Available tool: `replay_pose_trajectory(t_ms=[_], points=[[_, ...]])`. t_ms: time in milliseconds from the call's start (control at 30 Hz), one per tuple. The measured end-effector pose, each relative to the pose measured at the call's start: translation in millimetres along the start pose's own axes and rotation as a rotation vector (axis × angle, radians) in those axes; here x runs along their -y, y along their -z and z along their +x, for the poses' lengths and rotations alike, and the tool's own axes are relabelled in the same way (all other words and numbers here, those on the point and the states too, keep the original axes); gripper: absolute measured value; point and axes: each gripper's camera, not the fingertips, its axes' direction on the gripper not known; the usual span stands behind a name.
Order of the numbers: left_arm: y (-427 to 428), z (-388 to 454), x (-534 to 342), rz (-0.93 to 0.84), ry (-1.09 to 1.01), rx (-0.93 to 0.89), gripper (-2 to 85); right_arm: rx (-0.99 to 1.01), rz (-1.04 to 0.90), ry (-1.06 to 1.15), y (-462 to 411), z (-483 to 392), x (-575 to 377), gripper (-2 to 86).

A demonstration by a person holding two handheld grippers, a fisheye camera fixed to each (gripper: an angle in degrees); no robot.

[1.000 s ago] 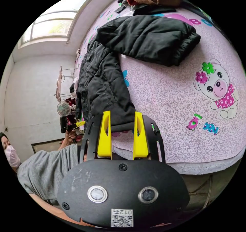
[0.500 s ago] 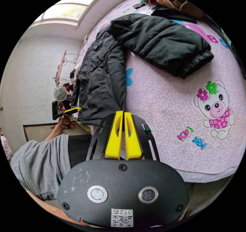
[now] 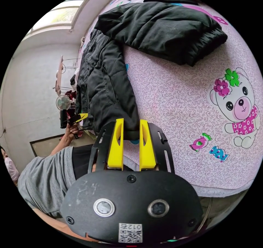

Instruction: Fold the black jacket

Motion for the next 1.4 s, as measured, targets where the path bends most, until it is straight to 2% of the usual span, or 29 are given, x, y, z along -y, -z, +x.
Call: replay_pose_trajectory(t_ms=[133, 233, 300, 467, 667, 833, 933, 1033, 1200, 1400], points=[[-12, 12, 22, -0.056, 0.0, 0.088, 1.1, -0.044, -0.027, 0.028, -1, -3, -4, 6.5], [7, 43, 34, -0.067, -0.121, 0.137, 0.2, -0.041, -0.009, 0.064, 12, -8, -13, 2.4], [17, 56, 42, -0.082, -0.197, 0.238, 0.0, -0.051, -0.013, 0.078, 10, -7, -19, 1.2], [-12, 23, 57, -0.138, -0.117, 0.282, -0.1, -0.13, -0.007, 0.077, -21, 11, -33, -0.3], [-31, 37, 51, -0.124, -0.189, 0.355, 0.2, -0.184, -0.022, 0.1, -33, 35, -52, 0.3], [13, 25, 29, -0.006, -0.094, 0.33, 0.2, -0.185, 0.0, 0.083, -8, 69, -71, 3.5], [38, 41, 9, 0.09, -0.146, 0.29, 0.0, -0.111, 0.058, 0.057, 9, 102, -67, 5.7], [11, 72, 3, 0.014, -0.26, 0.268, -0.1, -0.052, 0.084, 0.03, -2, 136, -42, 6.9], [-58, 93, -1, -0.141, -0.359, 0.383, -0.1, -0.016, 0.055, 0.014, -58, 171, 0, 8.2], [-80, 93, -5, -0.176, -0.457, 0.479, -0.1, -0.206, 0.036, 0.027, -107, 211, -9, 1.2]])
